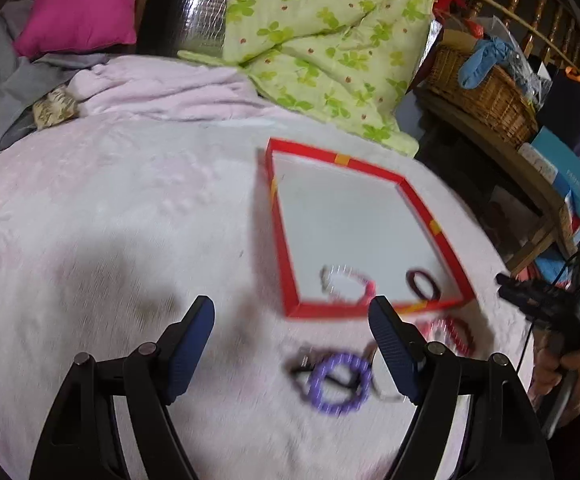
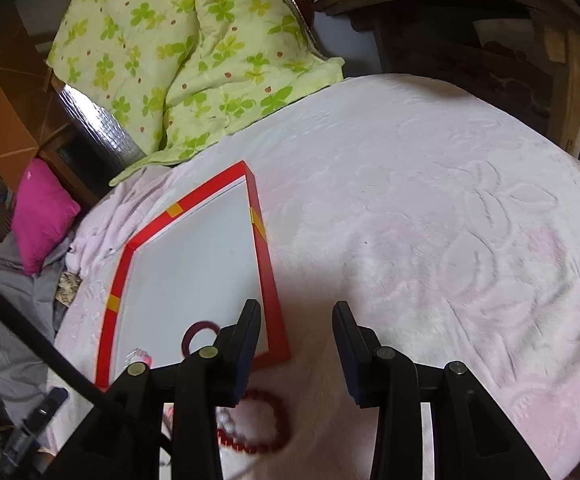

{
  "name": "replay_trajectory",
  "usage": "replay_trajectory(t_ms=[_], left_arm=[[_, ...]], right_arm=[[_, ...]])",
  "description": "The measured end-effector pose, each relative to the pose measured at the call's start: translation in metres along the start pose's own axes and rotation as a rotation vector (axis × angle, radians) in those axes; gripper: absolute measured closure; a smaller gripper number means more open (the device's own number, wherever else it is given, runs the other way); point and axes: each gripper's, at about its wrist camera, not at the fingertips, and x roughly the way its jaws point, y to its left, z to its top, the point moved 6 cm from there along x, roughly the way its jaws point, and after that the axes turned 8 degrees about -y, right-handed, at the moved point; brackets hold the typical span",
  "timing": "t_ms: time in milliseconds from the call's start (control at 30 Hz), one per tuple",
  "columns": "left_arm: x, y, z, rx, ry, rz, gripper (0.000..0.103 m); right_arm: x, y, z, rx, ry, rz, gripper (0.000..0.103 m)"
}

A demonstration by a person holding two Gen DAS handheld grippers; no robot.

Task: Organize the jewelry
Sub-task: 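Grasp the purple bead bracelet with the left gripper while the right approaches the red bead bracelet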

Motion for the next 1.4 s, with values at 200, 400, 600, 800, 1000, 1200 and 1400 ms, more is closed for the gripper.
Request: replay_trajectory(t_ms=[200, 400, 600, 800, 1000, 1200, 1400], left_arm=[[-0.002, -0.007, -0.029, 0.085, 0.070, 0.012, 0.023], [0.008, -0.017, -0.044, 0.141, 0.138, -0.020, 0.023], [0.017, -0.017, -0.048, 0.098, 0.181, -0.059, 0.024], [0.022, -0.022, -0.051, 0.114, 0.206, -0.093, 0.053], [0.028, -0.020, -0.053, 0.108, 0.226, -0.094, 0.063], [0.030, -0.016, -0.052, 0.094, 0.227, -0.086, 0.063], [0.032, -0.018, -0.053, 0.108, 0.220, -0.096, 0.074]], right_arm=[[-0.017, 0.000, -0.024, 0.046, 0.056, 0.080, 0.063], [-0.011, 0.020, -0.046, -0.024, 0.125, 0.126, 0.063], [0.011, 0.039, -0.063, -0.085, 0.197, 0.138, 0.063], [0.032, 0.054, -0.077, -0.120, 0.243, 0.126, 0.063], [0.037, 0.064, -0.080, -0.198, 0.217, 0.095, 0.084], [0.033, 0.064, -0.078, -0.219, 0.192, 0.077, 0.091], [0.028, 0.060, -0.076, -0.196, 0.189, 0.095, 0.091]])
